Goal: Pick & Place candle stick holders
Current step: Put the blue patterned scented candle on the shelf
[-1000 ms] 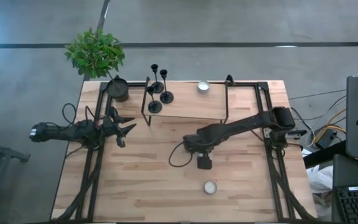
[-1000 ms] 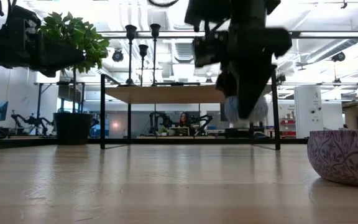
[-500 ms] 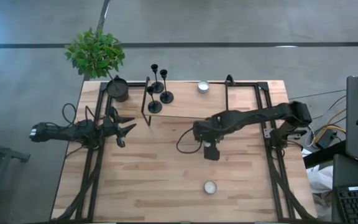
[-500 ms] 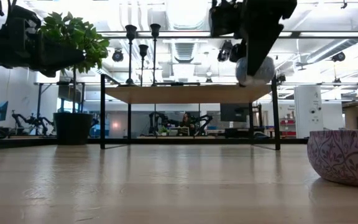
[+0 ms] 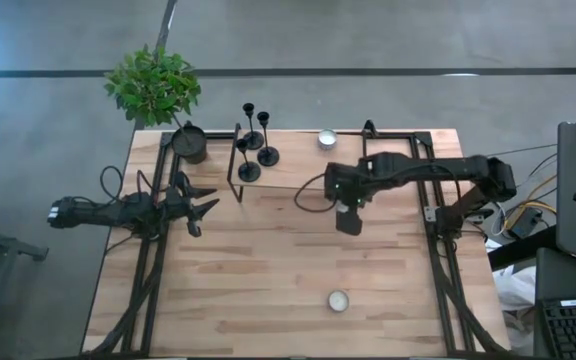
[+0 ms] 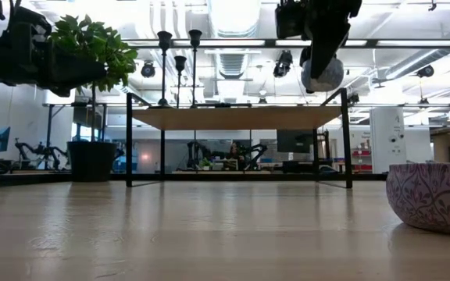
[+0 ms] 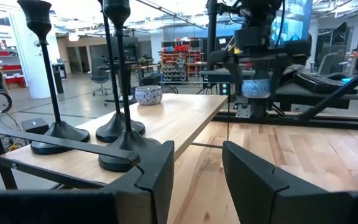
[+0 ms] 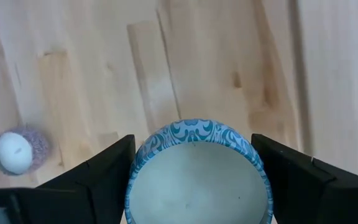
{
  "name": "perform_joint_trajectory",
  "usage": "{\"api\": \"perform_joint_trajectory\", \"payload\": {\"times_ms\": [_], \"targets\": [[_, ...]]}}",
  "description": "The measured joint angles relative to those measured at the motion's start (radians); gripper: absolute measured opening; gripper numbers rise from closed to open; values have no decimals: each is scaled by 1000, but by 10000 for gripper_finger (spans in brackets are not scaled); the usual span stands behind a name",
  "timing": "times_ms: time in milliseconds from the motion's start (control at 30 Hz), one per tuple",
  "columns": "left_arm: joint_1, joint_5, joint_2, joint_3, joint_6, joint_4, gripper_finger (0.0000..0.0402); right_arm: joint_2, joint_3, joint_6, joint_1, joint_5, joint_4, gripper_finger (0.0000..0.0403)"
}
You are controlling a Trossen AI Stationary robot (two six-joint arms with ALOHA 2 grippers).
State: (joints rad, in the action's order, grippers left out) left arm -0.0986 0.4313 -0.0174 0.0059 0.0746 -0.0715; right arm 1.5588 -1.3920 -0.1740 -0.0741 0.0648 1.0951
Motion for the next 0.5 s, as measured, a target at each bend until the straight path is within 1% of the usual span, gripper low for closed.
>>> {"api": "perform_joint_trajectory", "payload": {"times_ms": [167, 500], "targets": [[0, 0, 0, 0, 0, 0, 142, 7, -57, 60, -56, 4, 53, 289], [0, 0, 0, 0, 0, -1, 142, 13, -186, 153, -205, 3, 60, 290]]}}
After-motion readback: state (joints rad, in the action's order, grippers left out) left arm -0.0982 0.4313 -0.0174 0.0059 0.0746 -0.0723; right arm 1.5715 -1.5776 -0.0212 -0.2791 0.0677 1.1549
